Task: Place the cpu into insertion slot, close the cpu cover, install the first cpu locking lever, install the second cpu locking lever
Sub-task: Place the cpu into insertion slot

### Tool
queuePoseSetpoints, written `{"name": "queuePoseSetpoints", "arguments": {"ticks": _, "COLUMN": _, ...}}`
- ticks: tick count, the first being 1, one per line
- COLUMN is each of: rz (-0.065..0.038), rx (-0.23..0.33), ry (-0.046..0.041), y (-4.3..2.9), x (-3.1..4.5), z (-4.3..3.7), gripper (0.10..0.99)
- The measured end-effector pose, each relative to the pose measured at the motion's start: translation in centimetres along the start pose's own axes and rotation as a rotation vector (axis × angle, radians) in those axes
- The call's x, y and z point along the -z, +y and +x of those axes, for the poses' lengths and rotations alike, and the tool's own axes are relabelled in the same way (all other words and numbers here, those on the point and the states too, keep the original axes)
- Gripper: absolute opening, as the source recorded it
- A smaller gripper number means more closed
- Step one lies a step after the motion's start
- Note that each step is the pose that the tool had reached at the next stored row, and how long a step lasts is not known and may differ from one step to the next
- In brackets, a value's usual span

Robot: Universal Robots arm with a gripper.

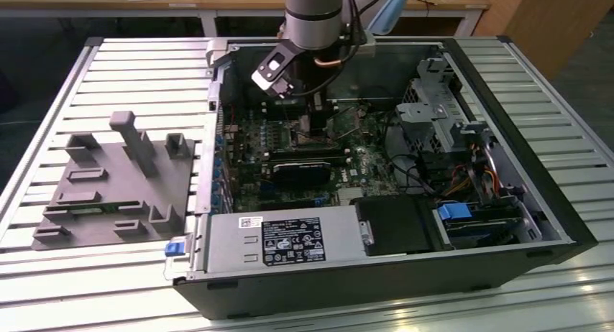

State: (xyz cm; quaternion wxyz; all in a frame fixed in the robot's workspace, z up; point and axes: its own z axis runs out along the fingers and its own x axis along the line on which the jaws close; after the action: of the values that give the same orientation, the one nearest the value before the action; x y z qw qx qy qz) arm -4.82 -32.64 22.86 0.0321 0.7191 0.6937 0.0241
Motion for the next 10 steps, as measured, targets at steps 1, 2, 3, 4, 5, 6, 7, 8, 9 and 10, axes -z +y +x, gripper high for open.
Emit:
{"name": "queuePoseSetpoints", "arguments": {"ticks": 1, "rz": 0.0, "rx": -0.002, "ry": -0.0002, "y": -0.03, "x": -0.1, "z": 0.03, "gripper": 0.541}}
{"name": "queuePoseSetpoints", "arguments": {"ticks": 2, "rz": 0.0, "rx": -0.004, "ry": -0.0004, "y": -0.05, "x": -0.2, "z": 0.07, "gripper": 0.541}}
{"name": "queuePoseSetpoints", "arguments": {"ticks": 3, "rz": 0.0, "rx": -0.006, "ry": -0.0006, "y": -0.06, "x": -0.31, "z": 0.09, "gripper": 0.541}}
{"name": "queuePoseSetpoints", "arguments": {"ticks": 4, "rz": 0.0, "rx": -0.007, "ry": -0.0006, "y": -0.06, "x": -0.41, "z": 0.11, "gripper": 0.541}}
{"name": "queuePoseSetpoints", "arguments": {"ticks": 5, "rz": 0.0, "rx": -0.007, "ry": -0.0006, "y": -0.07, "x": -0.53, "z": 0.12, "gripper": 0.541}}
{"name": "queuePoseSetpoints", "arguments": {"ticks": 6, "rz": 0.0, "rx": -0.008, "ry": -0.0006, "y": -0.09, "x": -0.68, "z": 0.13, "gripper": 0.541}}
{"name": "queuePoseSetpoints", "arguments": {"ticks": 7, "rz": 0.0, "rx": -0.008, "ry": -0.0006, "y": -0.1, "x": -0.84, "z": 0.13, "gripper": 0.541}}
{"name": "queuePoseSetpoints", "arguments": {"ticks": 8, "rz": 0.0, "rx": -0.008, "ry": -0.0006, "y": -0.11, "x": -0.98, "z": 0.13, "gripper": 0.541}}
{"name": "queuePoseSetpoints", "arguments": {"ticks": 9, "rz": 0.0, "rx": -0.007, "ry": -0.0006, "y": -0.12, "x": -1.11, "z": 0.13, "gripper": 0.541}}
{"name": "queuePoseSetpoints", "arguments": {"ticks": 10, "rz": 0.0, "rx": -0.005, "ry": -0.0004, "y": -0.13, "x": -1.22, "z": 0.13, "gripper": 0.541}}
